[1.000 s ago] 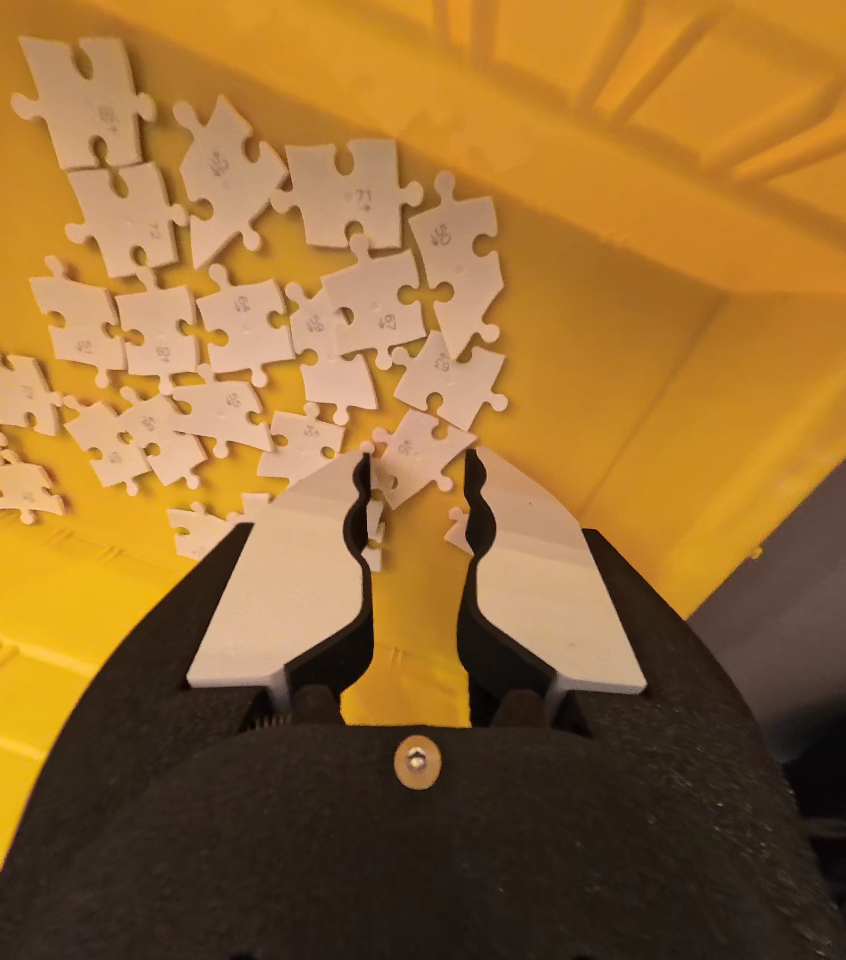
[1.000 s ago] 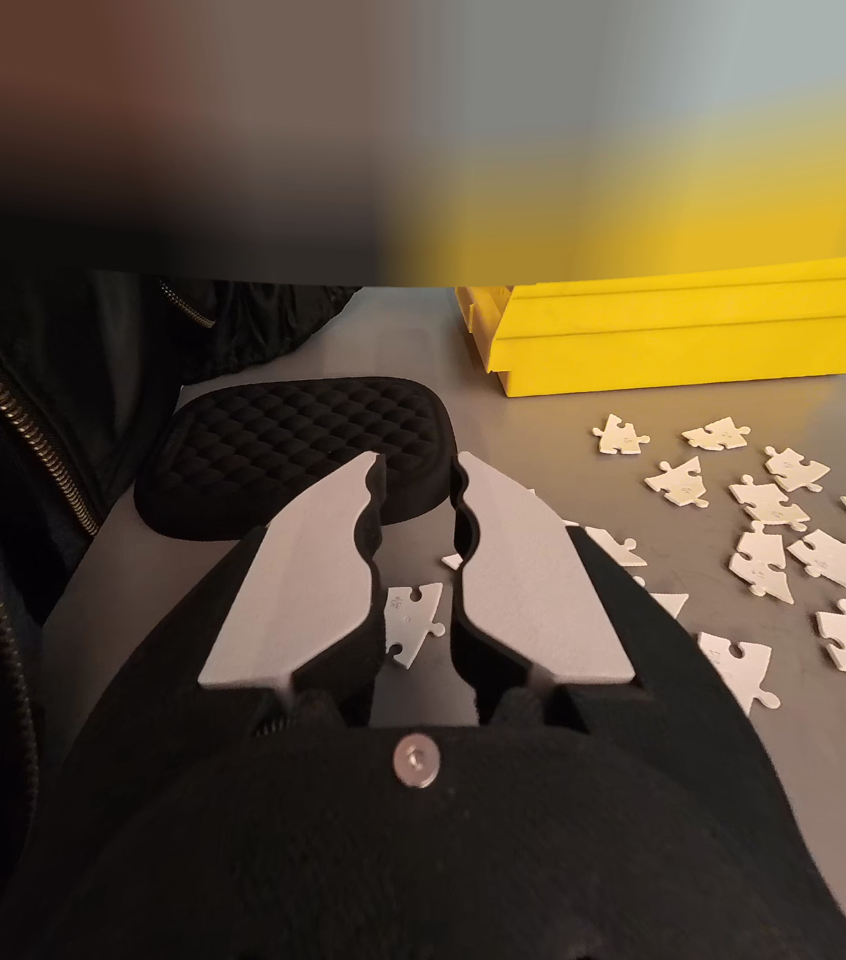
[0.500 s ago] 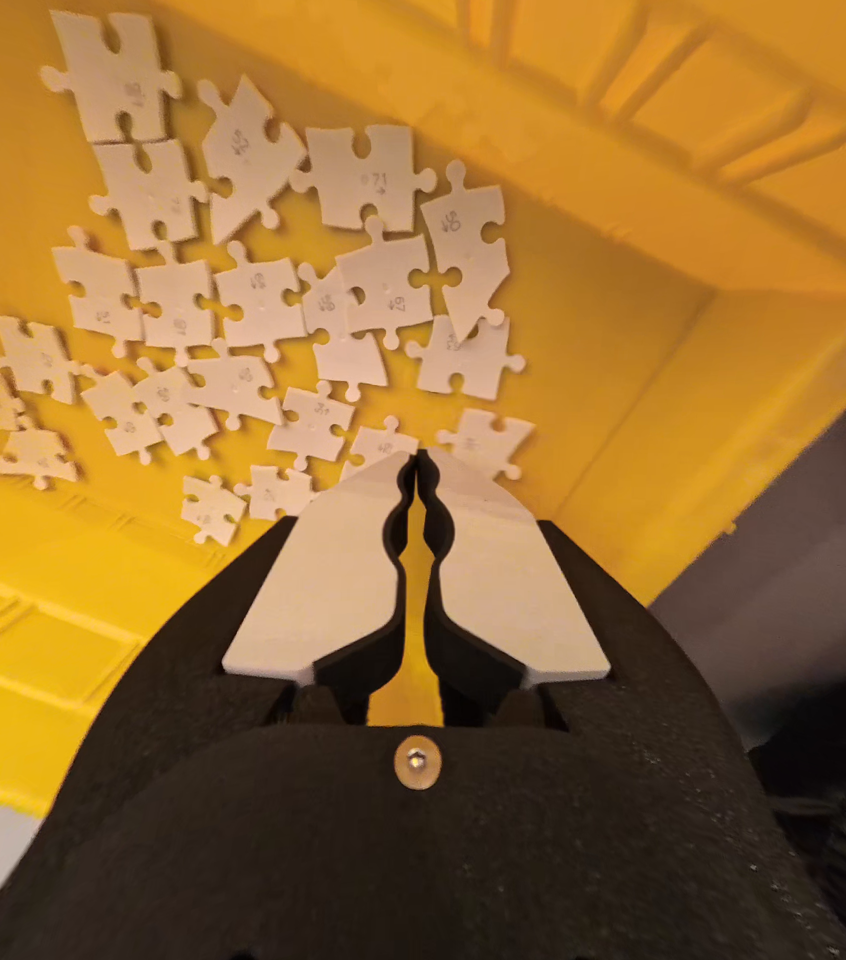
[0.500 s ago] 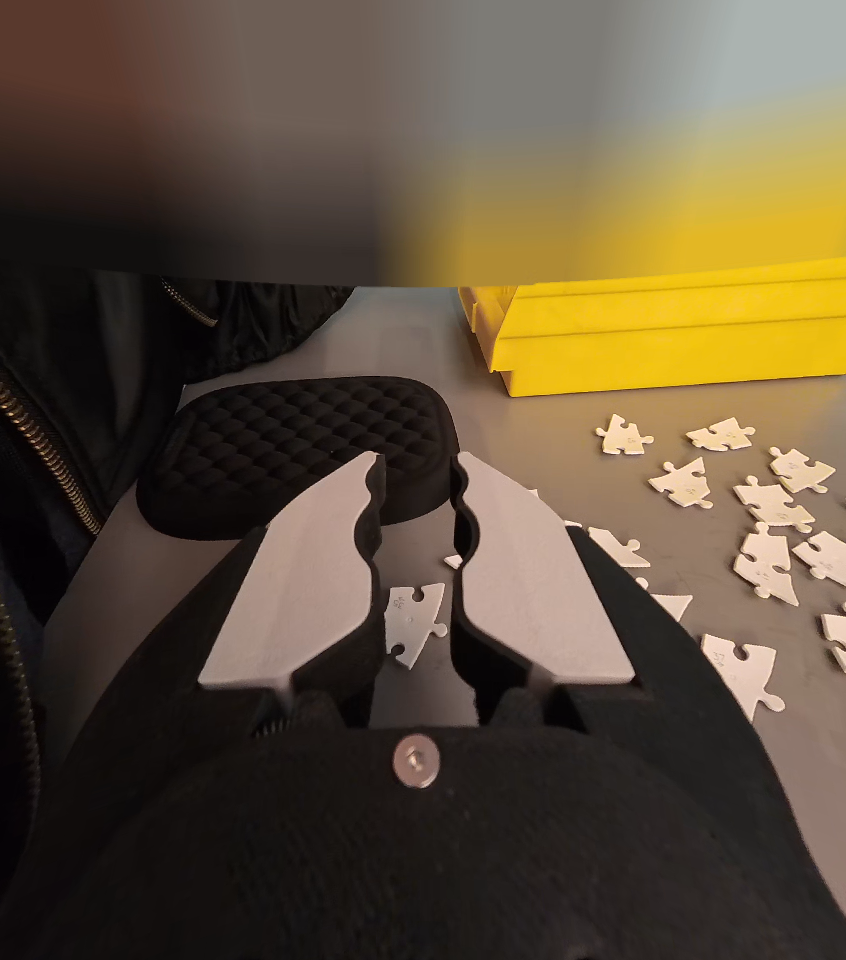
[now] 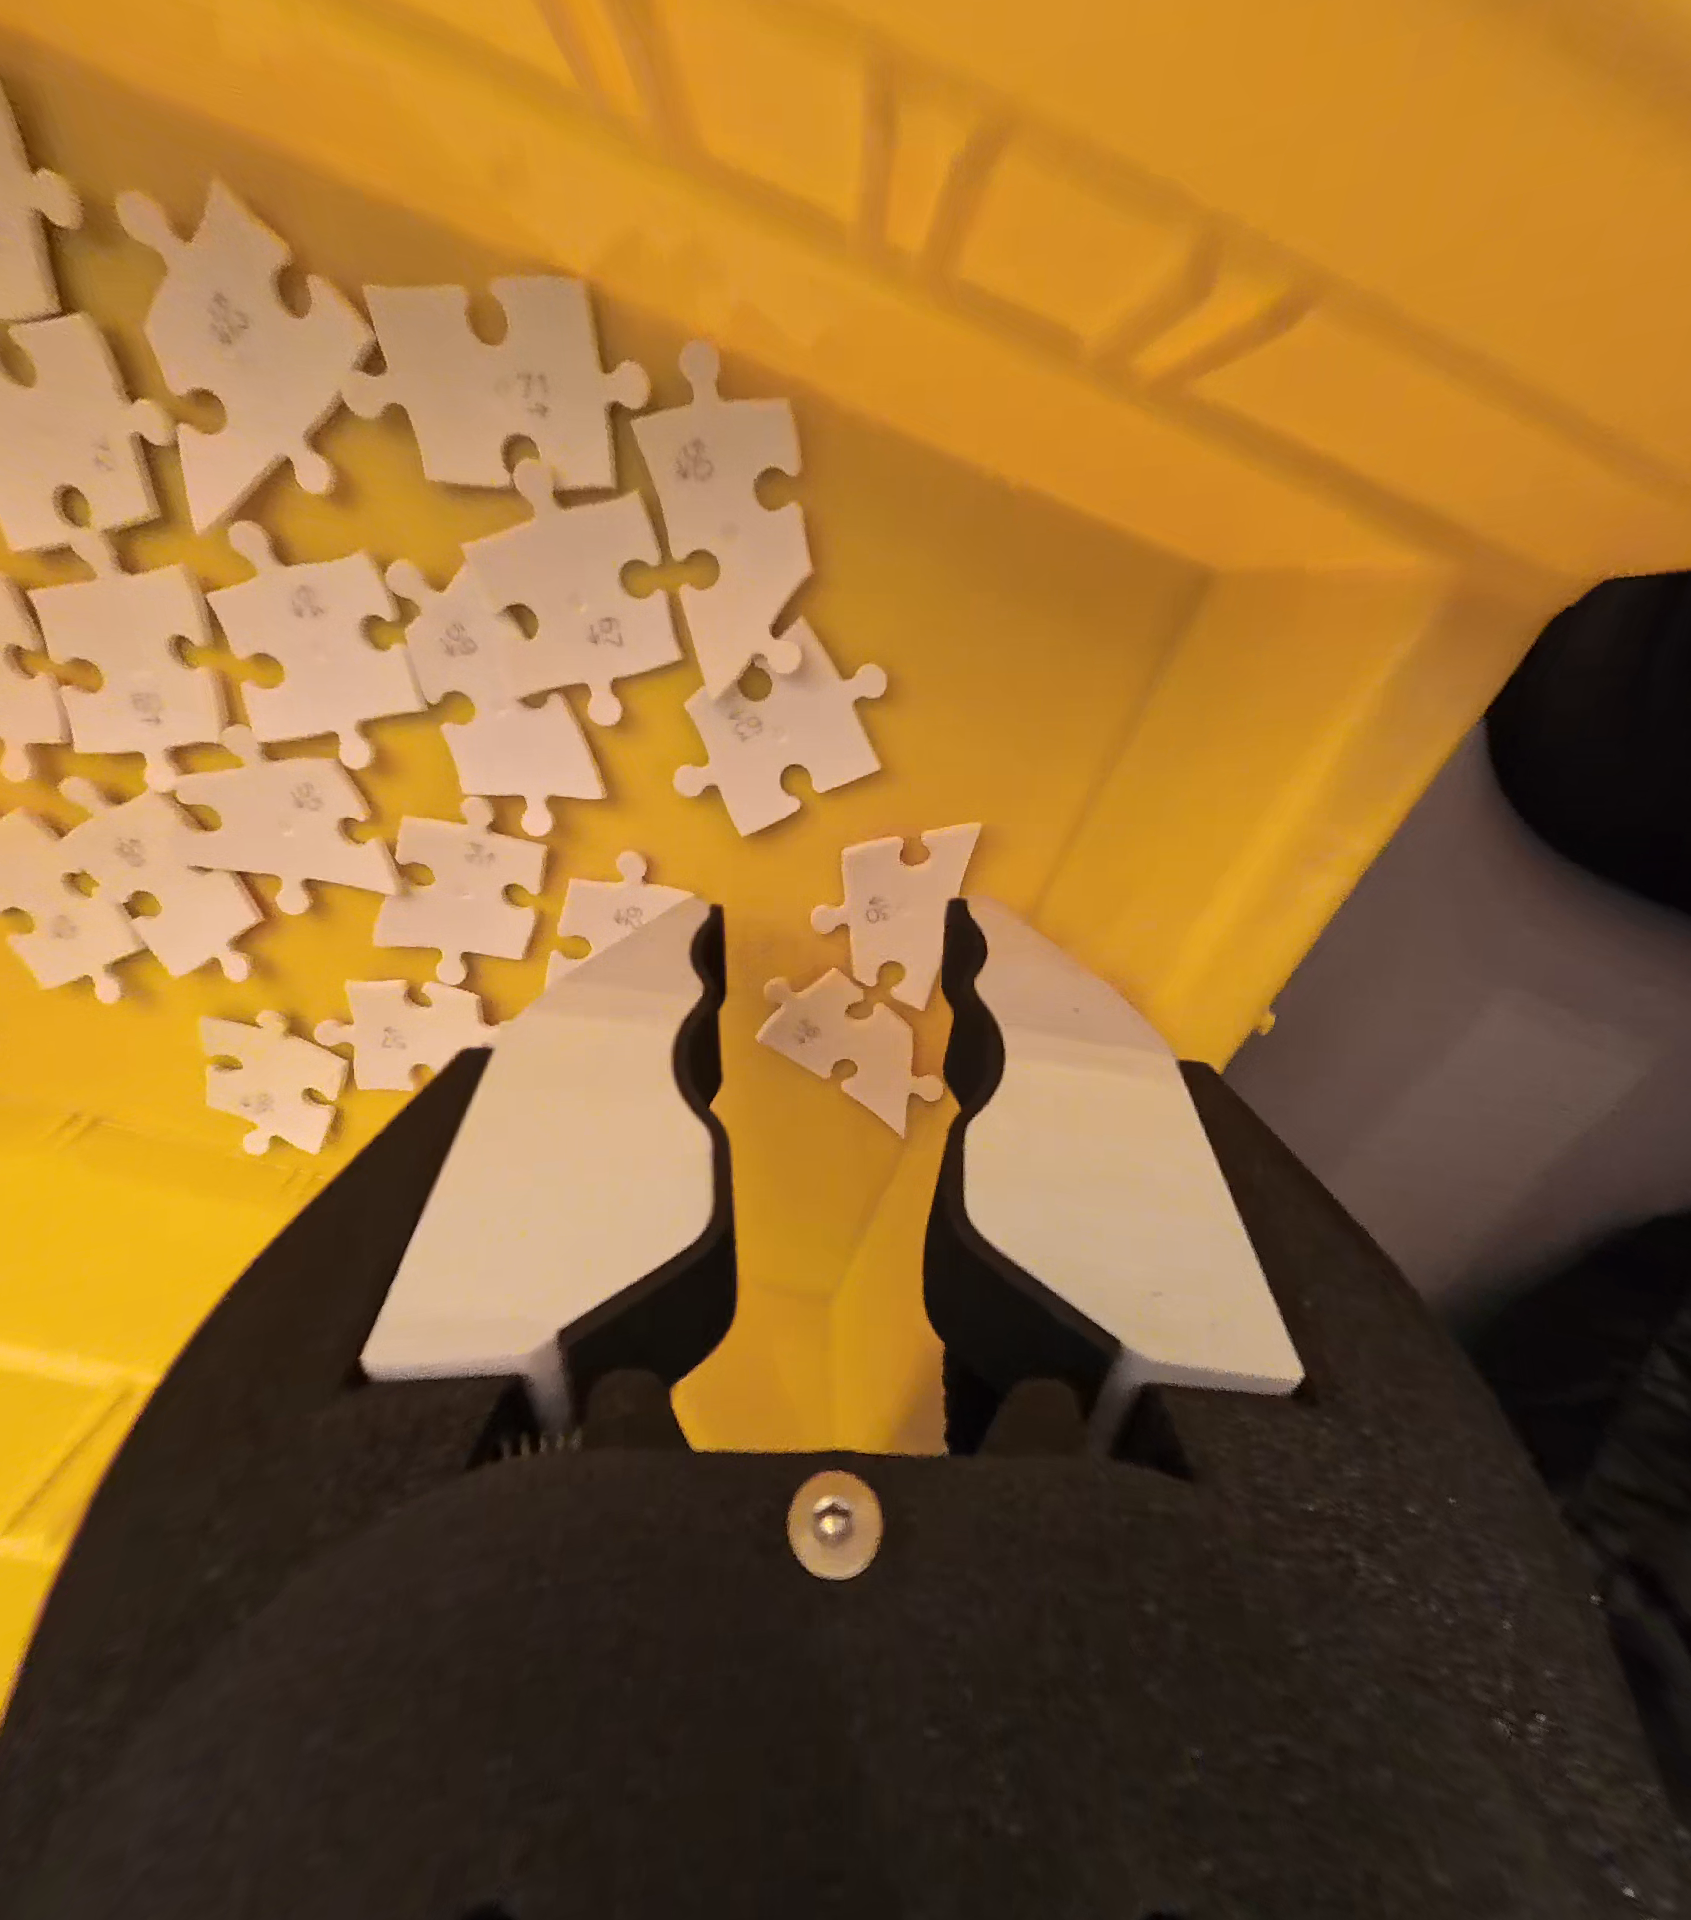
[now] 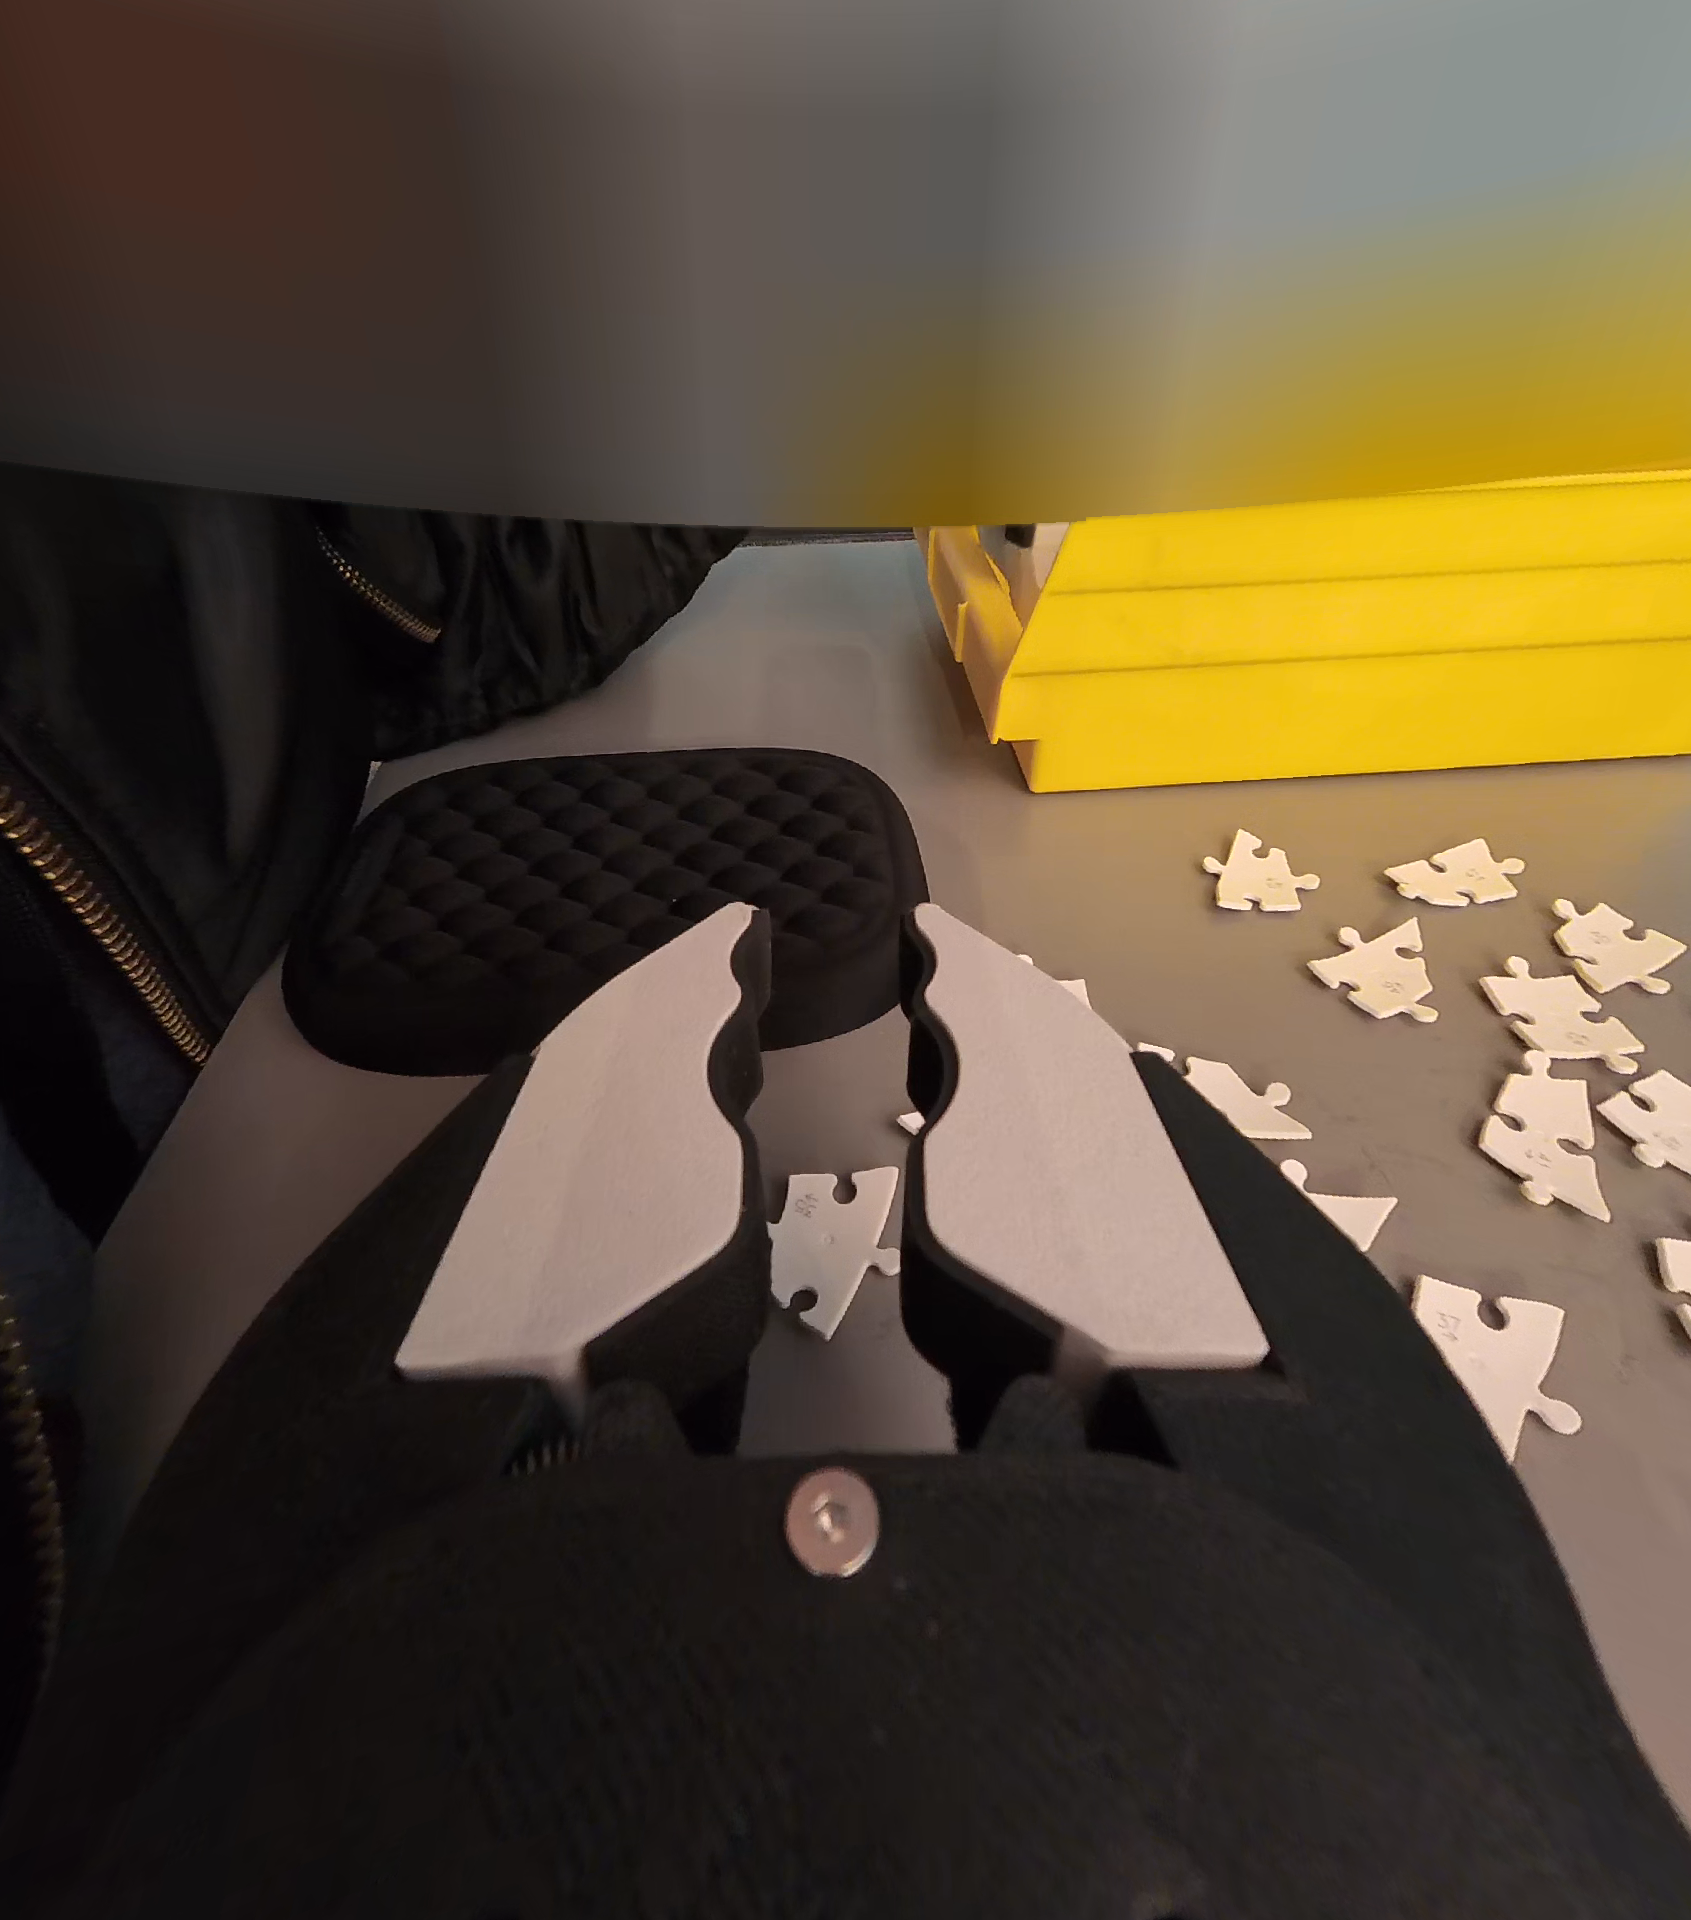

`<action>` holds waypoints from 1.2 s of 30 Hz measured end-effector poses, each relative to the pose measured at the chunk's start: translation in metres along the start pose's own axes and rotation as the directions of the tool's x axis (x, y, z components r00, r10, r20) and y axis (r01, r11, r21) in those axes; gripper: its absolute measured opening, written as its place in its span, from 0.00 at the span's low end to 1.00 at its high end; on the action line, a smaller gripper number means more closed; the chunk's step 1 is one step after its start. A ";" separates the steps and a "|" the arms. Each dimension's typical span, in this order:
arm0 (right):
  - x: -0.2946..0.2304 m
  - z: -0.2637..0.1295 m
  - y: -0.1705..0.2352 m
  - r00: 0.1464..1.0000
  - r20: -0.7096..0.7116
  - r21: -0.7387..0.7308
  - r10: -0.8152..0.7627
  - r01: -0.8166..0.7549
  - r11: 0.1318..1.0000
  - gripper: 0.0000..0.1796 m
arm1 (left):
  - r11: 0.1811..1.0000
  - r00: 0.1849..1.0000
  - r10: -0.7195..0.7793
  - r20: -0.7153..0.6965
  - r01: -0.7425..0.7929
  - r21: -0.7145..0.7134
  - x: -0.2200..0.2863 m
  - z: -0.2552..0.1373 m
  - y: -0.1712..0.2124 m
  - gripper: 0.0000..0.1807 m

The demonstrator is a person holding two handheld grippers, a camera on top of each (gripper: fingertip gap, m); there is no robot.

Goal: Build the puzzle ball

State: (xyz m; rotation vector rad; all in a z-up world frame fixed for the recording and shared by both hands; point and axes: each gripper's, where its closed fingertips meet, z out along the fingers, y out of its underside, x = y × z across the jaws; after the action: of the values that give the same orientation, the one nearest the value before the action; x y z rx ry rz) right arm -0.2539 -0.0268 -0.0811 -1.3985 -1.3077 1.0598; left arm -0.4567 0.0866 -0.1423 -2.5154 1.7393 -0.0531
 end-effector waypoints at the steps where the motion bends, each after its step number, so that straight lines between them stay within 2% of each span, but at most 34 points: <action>1: 0.000 0.000 0.000 1.000 0.000 0.001 0.001 -0.001 1.000 0.14 | 1.000 1.000 -0.001 0.004 0.001 -0.006 -0.001 0.001 0.000 0.22; 9: 0.000 0.000 -0.001 1.000 0.004 0.005 0.004 -0.004 1.000 0.14 | 0.999 1.000 -0.009 -0.003 0.009 -0.046 -0.002 0.008 0.004 0.20; 12: 0.000 -0.001 -0.001 1.000 0.003 0.008 0.006 -0.006 1.000 0.14 | 0.999 1.000 -0.008 -0.027 0.006 -0.050 0.001 0.008 0.004 0.13; 18: -0.001 0.000 -0.001 1.000 0.005 0.004 0.004 -0.004 1.000 0.14 | 0.999 0.999 -0.032 0.010 0.033 -0.037 -0.010 0.008 0.004 0.10; 26: -0.001 0.000 -0.001 1.000 0.006 0.004 0.005 -0.005 1.000 0.14 | 0.999 0.996 -0.035 0.078 0.034 0.009 -0.021 -0.004 0.004 0.00; 31: -0.002 0.000 -0.001 1.000 0.008 0.004 0.006 -0.006 1.000 0.14 | 0.989 0.983 -0.119 0.138 0.106 0.101 -0.034 -0.027 0.006 0.00; 34: -0.002 0.001 0.000 1.000 0.010 -0.001 0.004 -0.004 1.000 0.14 | 0.986 0.981 -0.143 0.133 0.129 0.106 -0.032 -0.033 0.012 0.00; 35: -0.003 0.001 0.000 1.000 0.010 -0.001 0.003 -0.003 1.000 0.14 | 0.986 0.985 -0.139 0.103 0.129 0.102 -0.026 -0.031 0.012 0.01; 36: -0.002 0.000 0.000 1.000 0.009 -0.001 0.003 -0.003 1.000 0.14 | 0.989 0.990 -0.129 0.056 0.124 0.085 -0.017 -0.027 0.012 0.07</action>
State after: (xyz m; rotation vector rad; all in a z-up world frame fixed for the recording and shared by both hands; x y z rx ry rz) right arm -0.2546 -0.0291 -0.0810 -1.3982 -1.3129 1.0693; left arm -0.4761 0.0973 -0.1159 -2.5372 1.5218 -0.0532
